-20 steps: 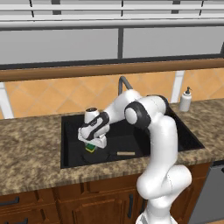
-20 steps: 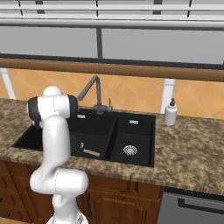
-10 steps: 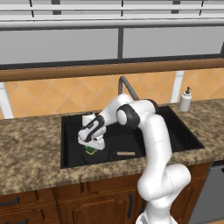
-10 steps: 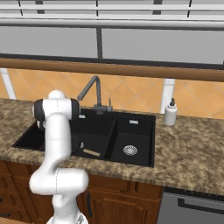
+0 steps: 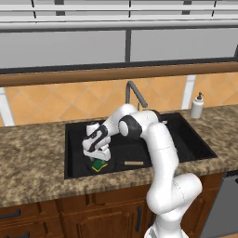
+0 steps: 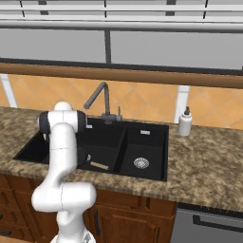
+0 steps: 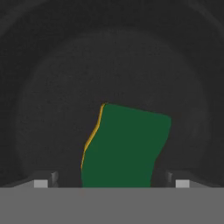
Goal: Pick the pan and sponge and place them into the sink. Then turn on the water.
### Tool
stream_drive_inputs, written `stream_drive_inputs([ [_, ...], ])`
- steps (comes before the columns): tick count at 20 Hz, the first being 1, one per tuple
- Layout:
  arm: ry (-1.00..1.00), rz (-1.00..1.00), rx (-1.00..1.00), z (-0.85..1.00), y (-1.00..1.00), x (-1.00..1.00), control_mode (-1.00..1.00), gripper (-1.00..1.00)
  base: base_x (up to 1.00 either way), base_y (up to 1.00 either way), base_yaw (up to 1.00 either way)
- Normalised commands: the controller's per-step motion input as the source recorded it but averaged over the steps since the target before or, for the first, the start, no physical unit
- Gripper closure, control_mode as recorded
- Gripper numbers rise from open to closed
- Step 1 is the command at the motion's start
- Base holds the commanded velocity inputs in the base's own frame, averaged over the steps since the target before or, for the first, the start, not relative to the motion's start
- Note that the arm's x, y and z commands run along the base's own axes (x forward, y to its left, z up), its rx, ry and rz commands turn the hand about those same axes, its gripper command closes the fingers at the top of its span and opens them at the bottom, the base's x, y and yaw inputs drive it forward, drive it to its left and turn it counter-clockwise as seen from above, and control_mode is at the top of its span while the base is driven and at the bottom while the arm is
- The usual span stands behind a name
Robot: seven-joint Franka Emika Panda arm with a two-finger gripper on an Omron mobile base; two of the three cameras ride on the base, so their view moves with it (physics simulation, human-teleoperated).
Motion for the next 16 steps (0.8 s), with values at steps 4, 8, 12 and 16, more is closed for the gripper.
stream_drive_inputs([
  [4,0.0,0.0,0.04,0.87,-0.01,-0.27,-1.0,-1.0,0.0,0.0,0.0],
  [8,0.01,0.0,0.02,1.0,-0.21,-0.57,-1.0,-1.0,0.0,0.0,0.0],
  [12,-0.04,0.05,0.0,0.94,-0.41,-0.91,-1.0,-1.0,0.0,0.0,0.0],
  [16,-0.16,0.23,0.0,0.99,-0.43,-0.84,-1.0,-1.0,0.0,0.0,0.0],
])
